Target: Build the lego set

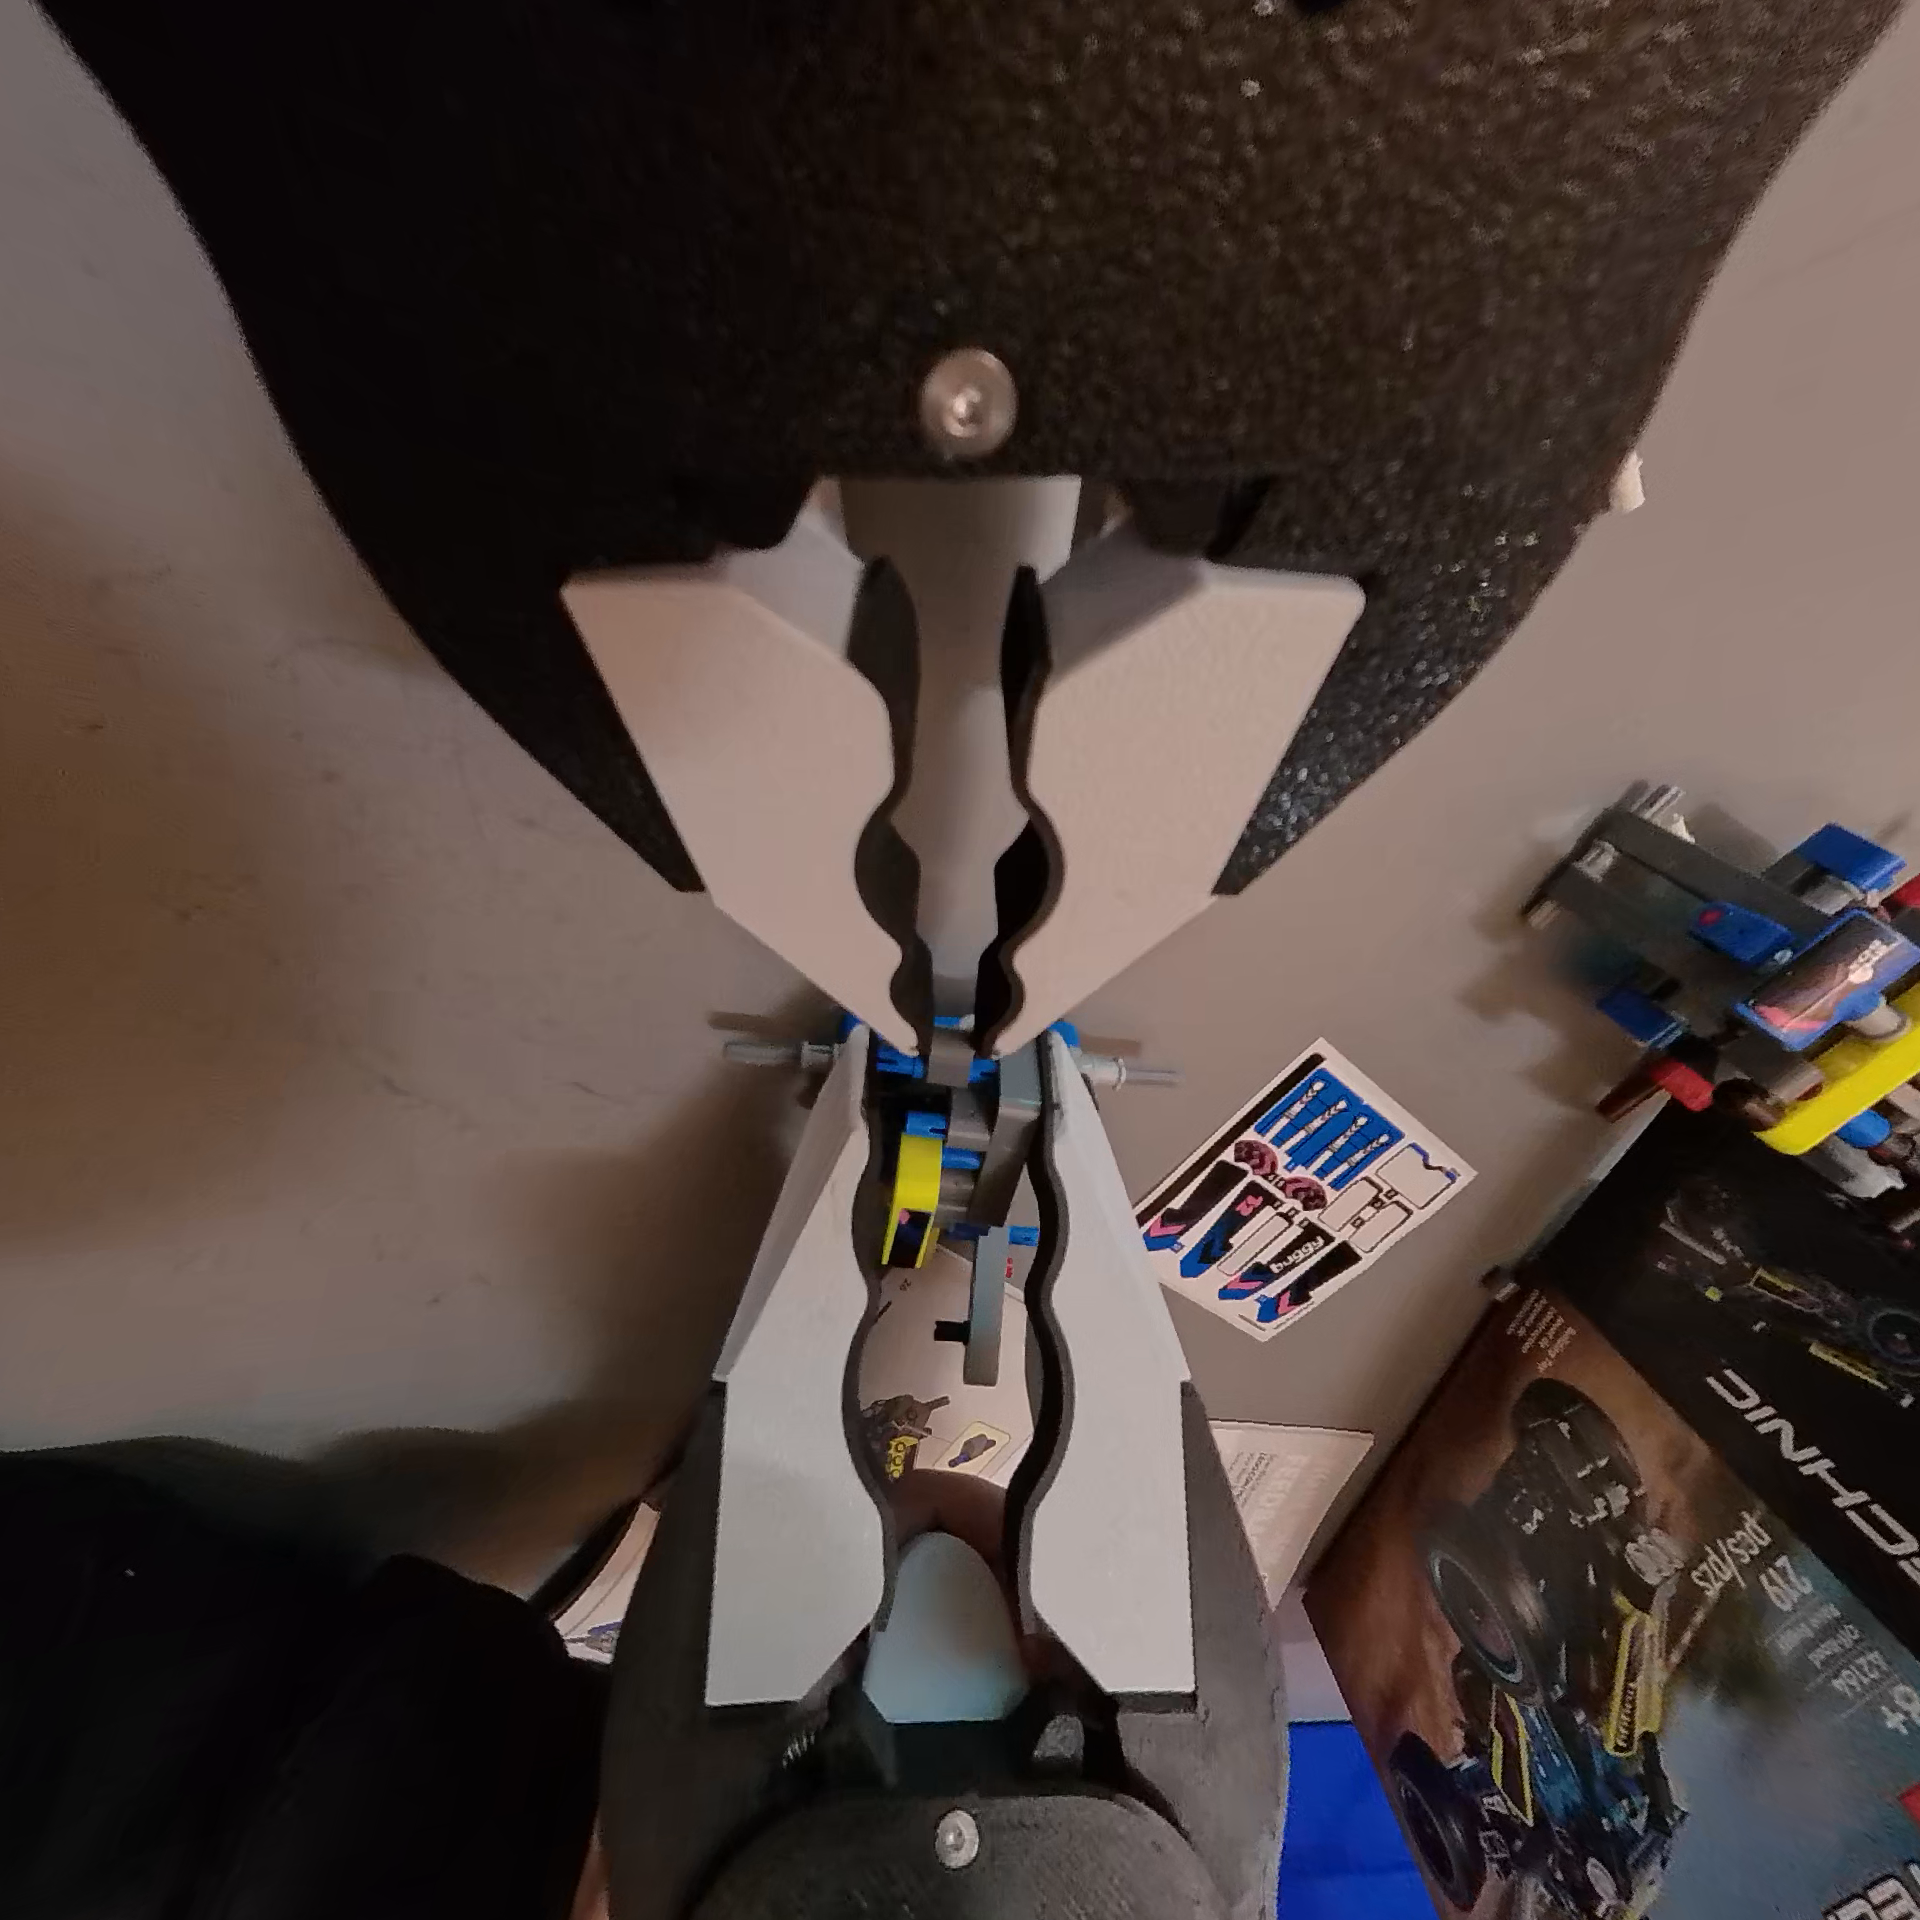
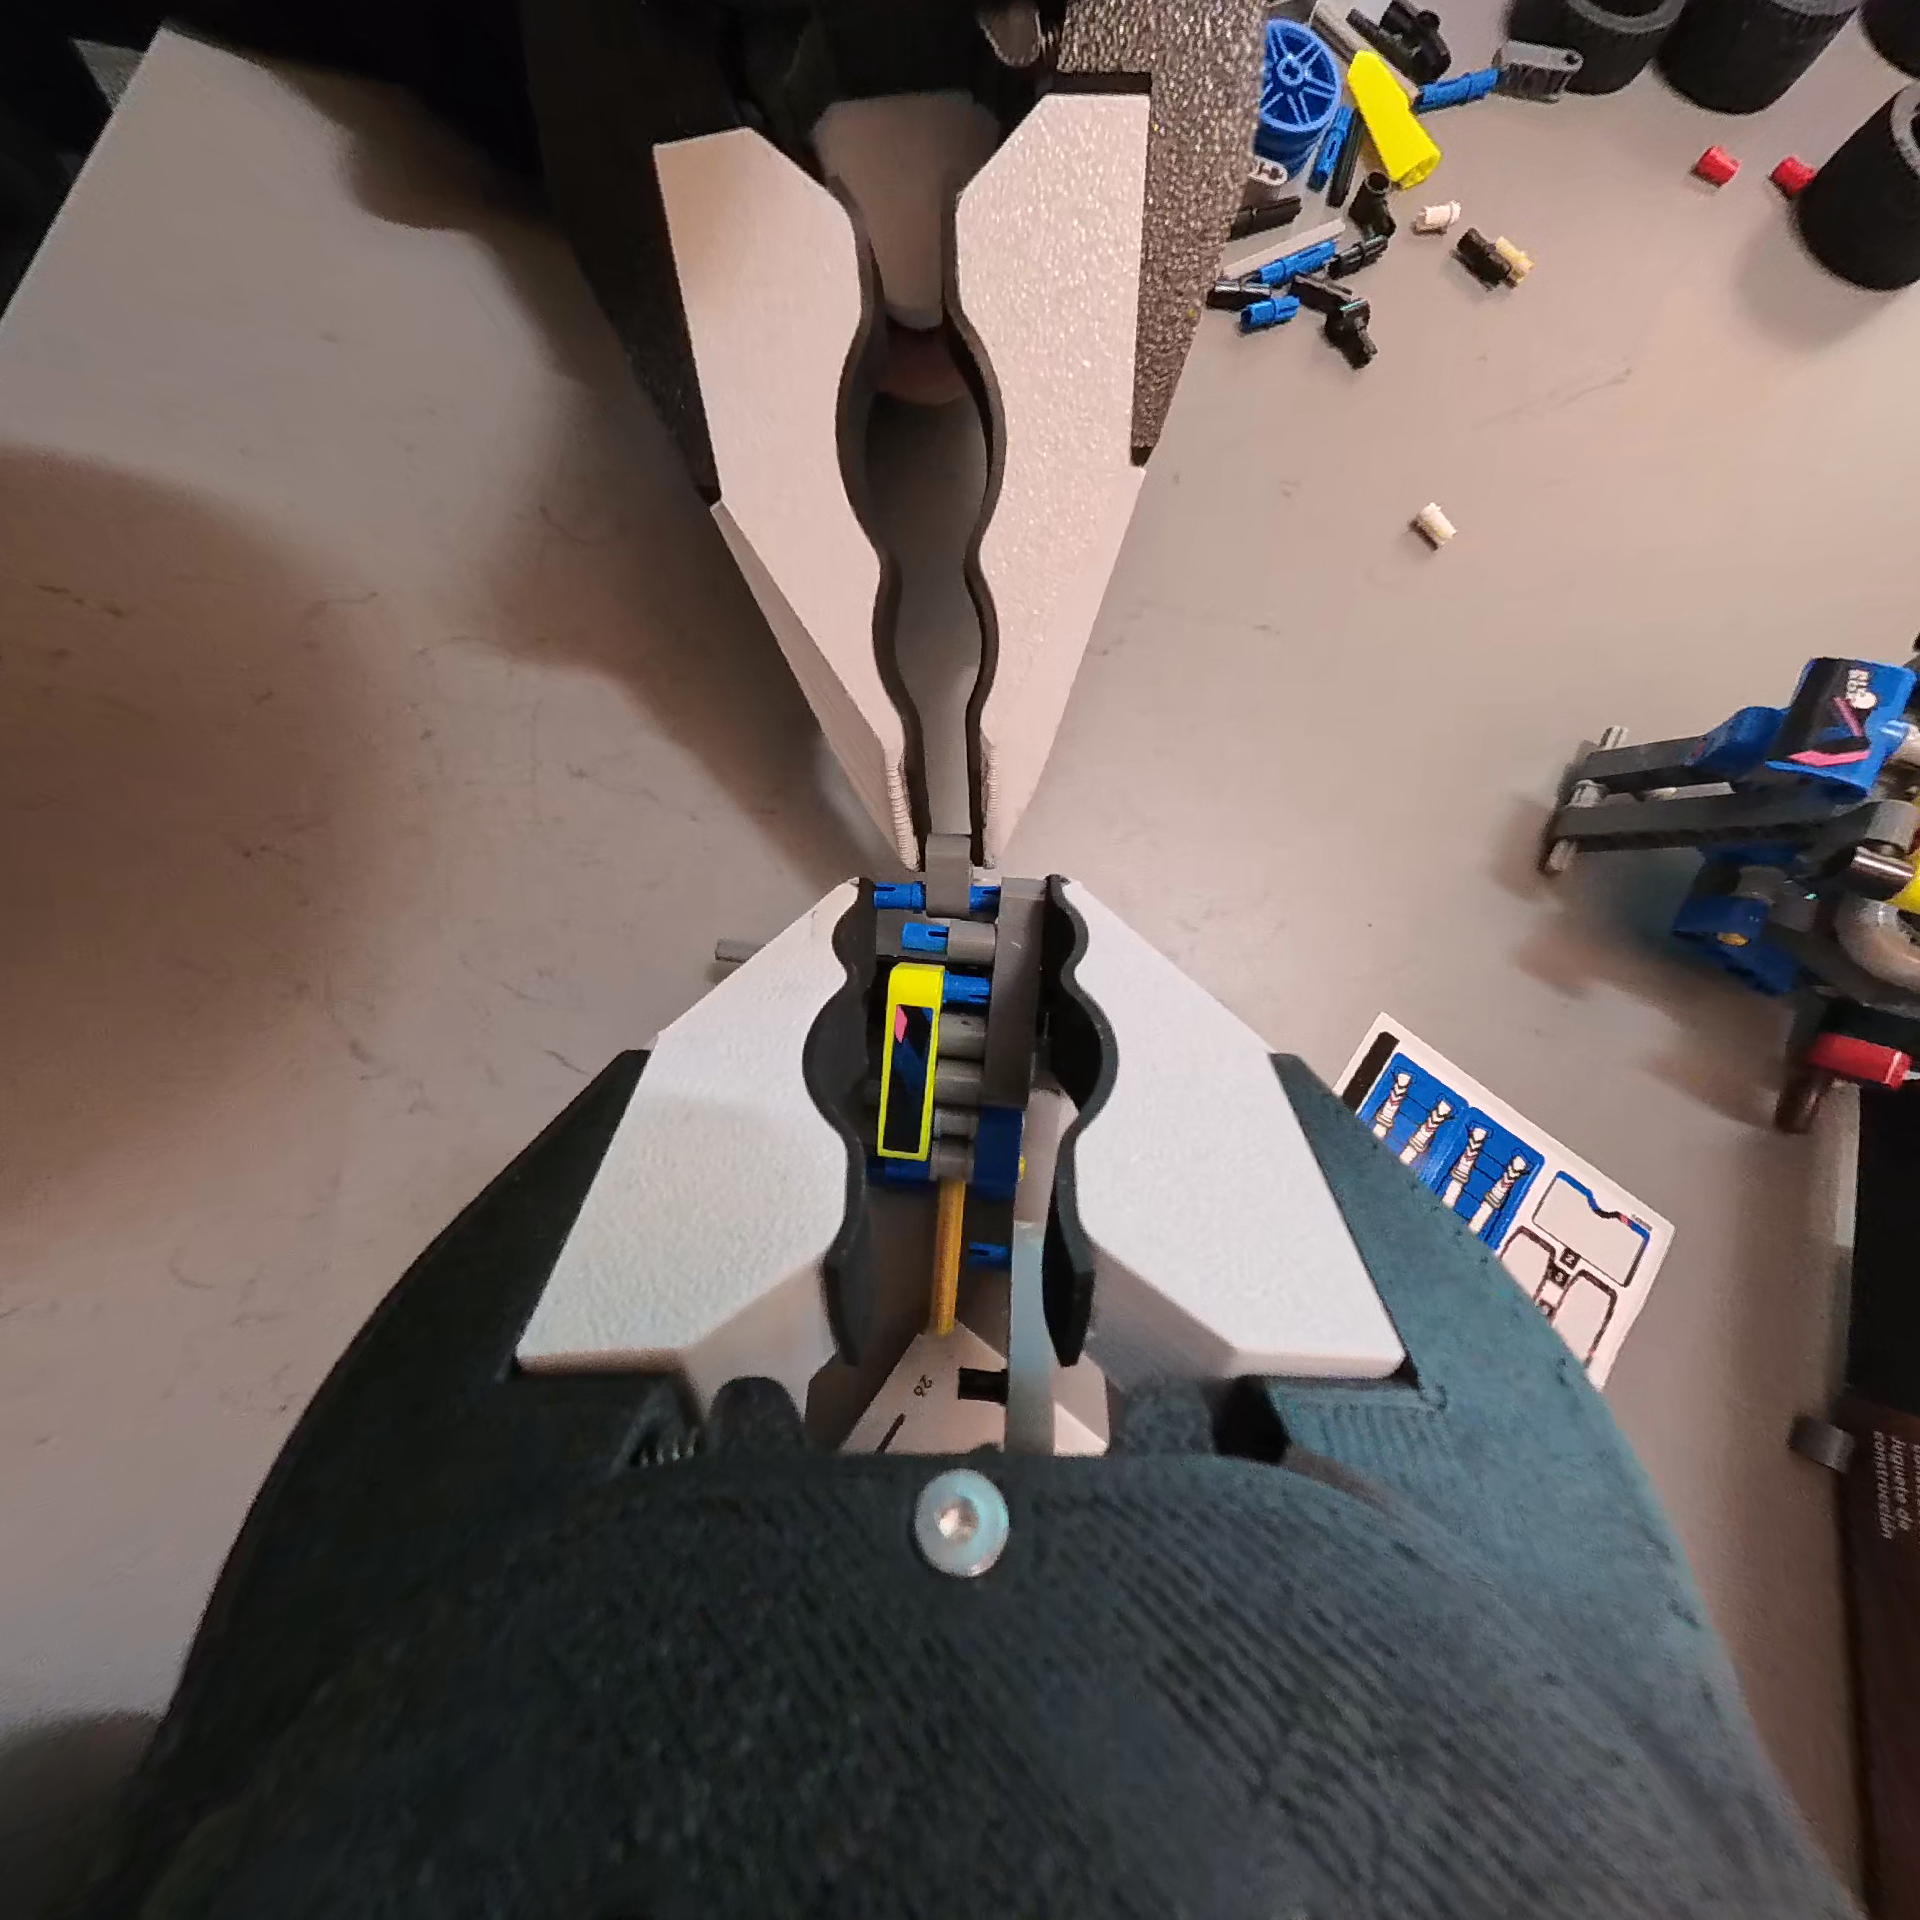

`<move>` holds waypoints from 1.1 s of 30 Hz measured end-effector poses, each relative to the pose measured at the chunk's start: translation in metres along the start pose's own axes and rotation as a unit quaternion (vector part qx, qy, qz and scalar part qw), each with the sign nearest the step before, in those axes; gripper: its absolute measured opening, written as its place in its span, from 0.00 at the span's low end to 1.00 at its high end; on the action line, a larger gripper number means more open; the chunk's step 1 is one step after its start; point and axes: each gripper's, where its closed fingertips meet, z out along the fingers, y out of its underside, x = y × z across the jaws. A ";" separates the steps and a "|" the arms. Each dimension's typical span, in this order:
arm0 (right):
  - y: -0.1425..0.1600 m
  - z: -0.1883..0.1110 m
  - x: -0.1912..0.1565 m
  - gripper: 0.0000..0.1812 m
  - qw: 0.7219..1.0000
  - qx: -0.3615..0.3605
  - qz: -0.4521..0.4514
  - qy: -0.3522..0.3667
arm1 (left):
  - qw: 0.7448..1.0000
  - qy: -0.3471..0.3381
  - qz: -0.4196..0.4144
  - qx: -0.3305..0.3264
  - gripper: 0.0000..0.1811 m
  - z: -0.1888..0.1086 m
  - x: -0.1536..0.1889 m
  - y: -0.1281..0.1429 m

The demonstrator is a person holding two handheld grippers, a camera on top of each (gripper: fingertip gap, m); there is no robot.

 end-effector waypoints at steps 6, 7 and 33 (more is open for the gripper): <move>0.000 0.000 0.000 0.17 1.000 -0.005 -0.008 0.007 | 1.000 0.002 -0.003 0.000 0.03 0.000 0.000 0.000; 0.000 0.000 0.000 0.16 1.000 -0.008 -0.012 0.009 | 1.000 -0.001 -0.004 -0.001 0.03 0.000 0.000 0.000; 0.005 0.005 0.004 0.22 1.000 -0.007 -0.019 0.019 | 1.000 -0.022 0.020 -0.008 0.06 0.001 -0.003 0.002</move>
